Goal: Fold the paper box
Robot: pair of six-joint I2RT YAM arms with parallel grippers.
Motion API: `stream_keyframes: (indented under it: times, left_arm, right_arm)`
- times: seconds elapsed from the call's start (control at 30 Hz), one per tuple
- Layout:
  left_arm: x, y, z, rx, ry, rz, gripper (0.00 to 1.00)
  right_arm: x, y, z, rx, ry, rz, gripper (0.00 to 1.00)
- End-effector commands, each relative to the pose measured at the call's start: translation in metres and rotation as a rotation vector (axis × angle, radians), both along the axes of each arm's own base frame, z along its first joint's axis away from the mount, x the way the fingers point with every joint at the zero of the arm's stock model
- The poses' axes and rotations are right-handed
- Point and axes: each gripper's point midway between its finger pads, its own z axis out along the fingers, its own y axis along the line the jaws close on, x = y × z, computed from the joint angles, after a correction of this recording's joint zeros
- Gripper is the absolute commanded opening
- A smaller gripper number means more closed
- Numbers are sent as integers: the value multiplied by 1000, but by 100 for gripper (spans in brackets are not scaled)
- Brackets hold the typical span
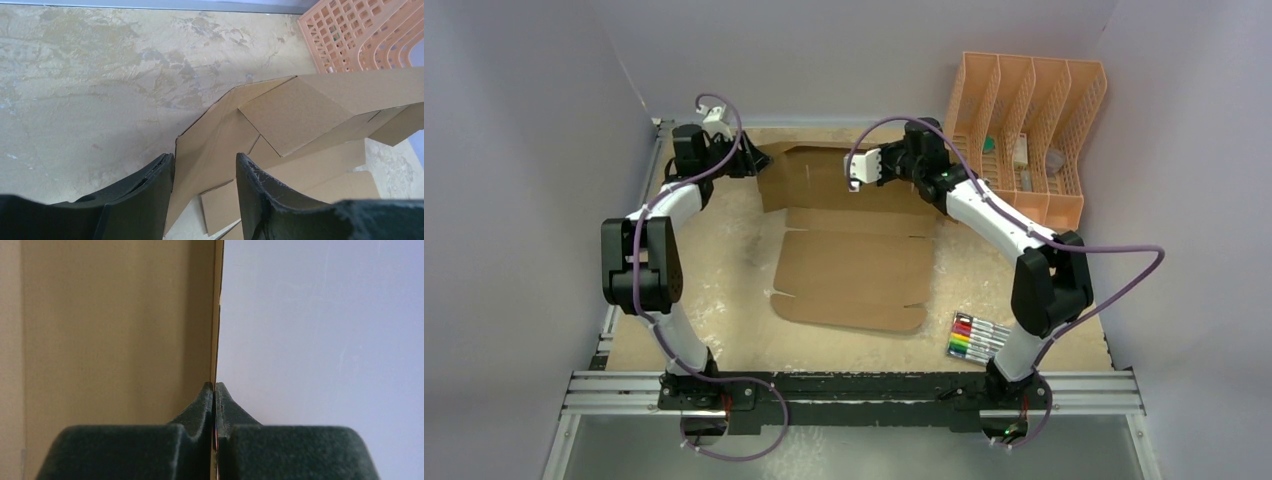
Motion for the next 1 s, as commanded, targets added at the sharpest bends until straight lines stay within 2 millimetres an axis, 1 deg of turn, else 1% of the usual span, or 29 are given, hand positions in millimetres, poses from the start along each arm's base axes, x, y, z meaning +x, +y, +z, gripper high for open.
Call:
stream_keyframes:
  times: [0.0,0.1,0.13,0.23,0.3,0.33,0.37,0.47,0.53,0.57,0.67,0.77,0.83,0.97]
  left_arm:
    - [8,0,20,59,-107,-24,50]
    - [12,3,17,73,-101,-18,49]
    - [14,2,15,71,-98,-22,48]
    - [14,-3,12,75,-92,-36,38]
    - [9,-5,13,102,-90,-35,32]
    - [6,-6,16,117,-99,-28,28]
    - [2,-7,24,131,-118,-23,25]
    - [-7,-3,32,158,-136,0,15]
    - [-13,-11,35,177,-132,-9,9]
    - [-15,-12,37,182,-133,-3,7]
    - [-20,-13,44,179,-122,22,5]
    - [-26,-20,50,160,-111,33,3]
    - [-33,-26,49,149,-97,32,3]
    - [-49,-35,38,143,-56,45,2]
  right_arm:
    - [0,-3,39,-2,-180,9,0]
    - [-7,-1,37,10,-208,26,0]
    - [-9,0,36,9,-214,31,0]
    - [-11,1,34,2,-223,31,0]
    - [-10,0,33,-6,-232,25,0]
    - [-10,0,32,-9,-234,26,0]
    - [-9,0,32,-13,-238,27,0]
    - [-8,0,32,-14,-245,26,0]
    - [-6,0,30,-20,-248,24,0]
    - [-5,0,29,-22,-250,23,0]
    - [-4,-1,25,-34,-261,16,0]
    - [-1,-2,23,-43,-280,6,0]
    - [1,-2,22,-46,-285,2,0]
    - [4,-3,21,-47,-307,-14,0]
